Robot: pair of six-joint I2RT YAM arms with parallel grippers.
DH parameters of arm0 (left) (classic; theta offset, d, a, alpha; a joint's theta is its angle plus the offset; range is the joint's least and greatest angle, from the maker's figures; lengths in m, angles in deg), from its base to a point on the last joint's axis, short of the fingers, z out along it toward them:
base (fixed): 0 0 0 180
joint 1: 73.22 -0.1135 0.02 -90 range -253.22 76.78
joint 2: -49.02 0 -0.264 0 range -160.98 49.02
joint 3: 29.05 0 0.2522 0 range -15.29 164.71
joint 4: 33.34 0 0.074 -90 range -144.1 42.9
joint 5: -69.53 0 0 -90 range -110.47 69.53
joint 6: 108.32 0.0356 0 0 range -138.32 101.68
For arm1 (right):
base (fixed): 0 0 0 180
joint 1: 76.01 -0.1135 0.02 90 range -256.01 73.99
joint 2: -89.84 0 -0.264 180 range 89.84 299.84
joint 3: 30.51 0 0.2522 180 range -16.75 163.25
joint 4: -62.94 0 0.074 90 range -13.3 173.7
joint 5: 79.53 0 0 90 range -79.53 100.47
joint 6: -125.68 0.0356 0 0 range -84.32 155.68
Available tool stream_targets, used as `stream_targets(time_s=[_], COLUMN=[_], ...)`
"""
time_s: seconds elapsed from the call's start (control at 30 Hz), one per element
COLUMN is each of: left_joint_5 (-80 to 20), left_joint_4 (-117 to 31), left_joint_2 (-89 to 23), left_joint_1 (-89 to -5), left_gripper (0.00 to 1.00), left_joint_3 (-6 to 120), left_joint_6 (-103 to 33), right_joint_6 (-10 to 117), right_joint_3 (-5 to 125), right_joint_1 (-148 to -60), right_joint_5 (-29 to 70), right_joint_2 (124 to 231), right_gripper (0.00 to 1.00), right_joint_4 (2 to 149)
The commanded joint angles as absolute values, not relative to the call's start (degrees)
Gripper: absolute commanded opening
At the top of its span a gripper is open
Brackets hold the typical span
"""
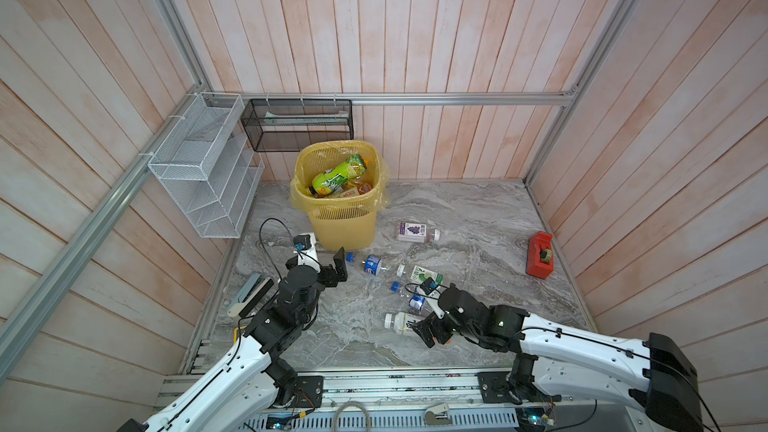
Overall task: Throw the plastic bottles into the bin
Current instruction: 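Lower the right gripper onto the white-cap milk-tea bottle while the left gripper withdraws, then lift the milk-tea bottle with the right gripper and carry it over the bin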
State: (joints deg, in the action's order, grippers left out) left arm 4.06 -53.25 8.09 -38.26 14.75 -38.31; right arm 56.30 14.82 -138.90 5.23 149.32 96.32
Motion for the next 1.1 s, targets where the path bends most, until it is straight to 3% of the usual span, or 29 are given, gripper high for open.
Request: stream_targets(time_s=[0.0, 0.17, 0.37, 0.5, 0.63, 0.73, 1.07], left_joint_5=[4.6, 4.9, 5.5, 5.8, 8.1, 10.0, 11.0], left_joint_4=[-55.0, -56.5, -56.9, -57.5, -58.8, -59.6, -60.9], left_joint_2=[9.7, 11.6, 12.6, 12.4, 12.5, 12.9, 11.4], left_joint_1=[-38.1, -38.1, -38.1, -38.1, -38.1, -38.3, -43.9], left_gripper=[1.00, 1.00, 1.00, 1.00, 1.00, 1.00, 1.00], left_joint_3=[14.1, 13.7, 13.2, 13.2, 13.3, 13.4, 14.3], left_joint_6=[-39.6, -39.4, -39.1, -38.8, -39.4, -40.0, -42.0], right_joint_6=[57.0, 57.6, 55.3, 53.9, 52.9, 51.2, 44.2], right_joint_3=[17.1, 18.9, 23.3, 27.2, 30.6, 33.6, 45.1], right_joint_1=[-141.2, -143.8, -146.2, -146.7, -146.7, -146.6, -136.8], right_joint_5=[4.6, 3.6, 3.2, 4.0, 3.4, 3.2, 4.7], right_joint_2=[153.2, 160.2, 169.0, 174.8, 178.1, 178.4, 169.4], right_gripper=[1.00, 0.98, 0.88, 0.77, 0.54, 0.43, 0.41], right_joint_4=[99.3, 100.3, 99.9, 99.9, 99.8, 99.2, 88.5])
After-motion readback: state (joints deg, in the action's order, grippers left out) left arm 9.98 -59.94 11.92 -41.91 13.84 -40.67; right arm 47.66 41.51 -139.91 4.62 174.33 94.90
